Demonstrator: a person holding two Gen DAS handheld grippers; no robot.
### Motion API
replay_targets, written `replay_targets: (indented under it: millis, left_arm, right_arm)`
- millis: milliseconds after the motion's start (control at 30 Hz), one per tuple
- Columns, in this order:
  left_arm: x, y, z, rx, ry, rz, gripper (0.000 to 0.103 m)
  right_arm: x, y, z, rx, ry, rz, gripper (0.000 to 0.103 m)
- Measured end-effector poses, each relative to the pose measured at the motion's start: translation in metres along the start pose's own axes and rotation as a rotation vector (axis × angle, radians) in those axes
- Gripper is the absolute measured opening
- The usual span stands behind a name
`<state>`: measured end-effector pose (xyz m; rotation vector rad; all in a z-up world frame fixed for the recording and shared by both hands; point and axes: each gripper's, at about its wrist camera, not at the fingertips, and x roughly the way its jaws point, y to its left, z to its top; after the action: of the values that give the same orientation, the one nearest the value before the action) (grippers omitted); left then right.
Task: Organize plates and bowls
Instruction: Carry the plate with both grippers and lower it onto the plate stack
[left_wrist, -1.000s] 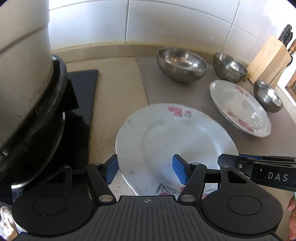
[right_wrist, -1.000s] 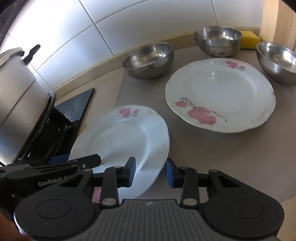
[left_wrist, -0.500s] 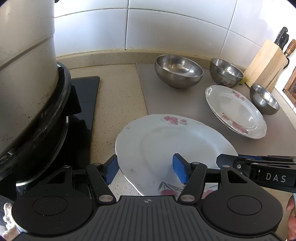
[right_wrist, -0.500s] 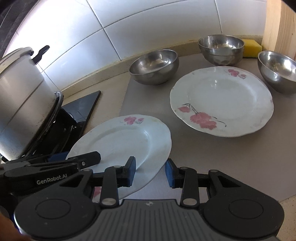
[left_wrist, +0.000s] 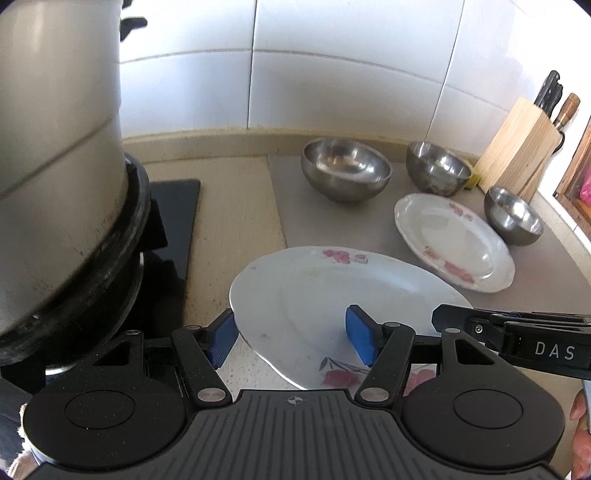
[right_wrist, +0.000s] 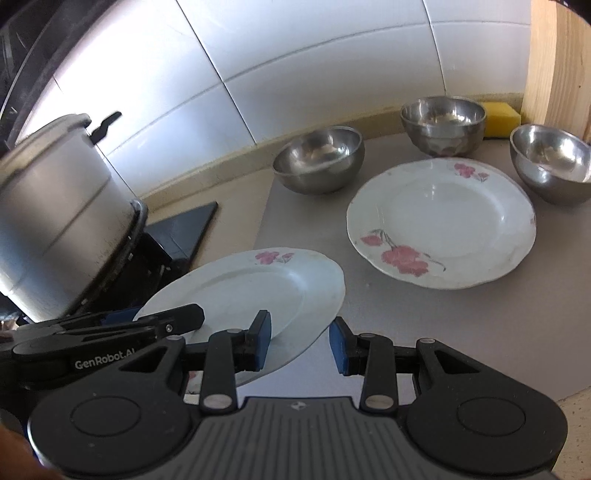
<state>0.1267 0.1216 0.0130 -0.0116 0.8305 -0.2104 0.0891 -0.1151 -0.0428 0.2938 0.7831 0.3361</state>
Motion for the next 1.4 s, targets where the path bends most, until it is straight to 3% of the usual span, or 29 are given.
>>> replay_targets:
  millis: [467,833,1400]
  left_arm:
    - [-0.012,-0.042,0.027,0.060,-0.101,-0.068,0.064]
    - [0.013,-0.096,0.035,0.119,-0.094,-0.143,0.064]
    - [0.061,-0.133,0.035,0.115,-0.010,-0.143,0.065]
  right_arm:
    - [-0.050,-0.014,0.013,0.025,-0.144,-0.018,0.016]
    - [-0.071,-0.058,0.016,0.084,-0.198,-0.112,0.016]
    - [-0.052,-0.112,0.023,0.120,-0.127,-0.150,0.016]
